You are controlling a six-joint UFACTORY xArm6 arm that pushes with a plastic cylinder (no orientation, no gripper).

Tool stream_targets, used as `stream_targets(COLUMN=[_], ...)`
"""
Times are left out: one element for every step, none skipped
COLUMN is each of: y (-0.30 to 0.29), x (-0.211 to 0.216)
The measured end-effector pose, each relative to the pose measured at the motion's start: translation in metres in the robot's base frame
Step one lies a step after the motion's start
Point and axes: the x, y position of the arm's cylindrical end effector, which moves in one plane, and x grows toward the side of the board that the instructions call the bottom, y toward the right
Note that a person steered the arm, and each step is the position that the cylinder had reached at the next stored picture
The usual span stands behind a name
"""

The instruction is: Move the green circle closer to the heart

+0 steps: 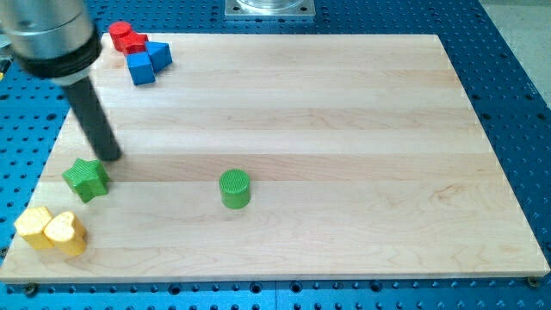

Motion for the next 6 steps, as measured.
stream_targets(y=[-0.002, 0.091, 0.231, 0.267, 0.154, 0.065], x=[0.045, 0.027, 0.002, 0.031, 0.046, 0.051])
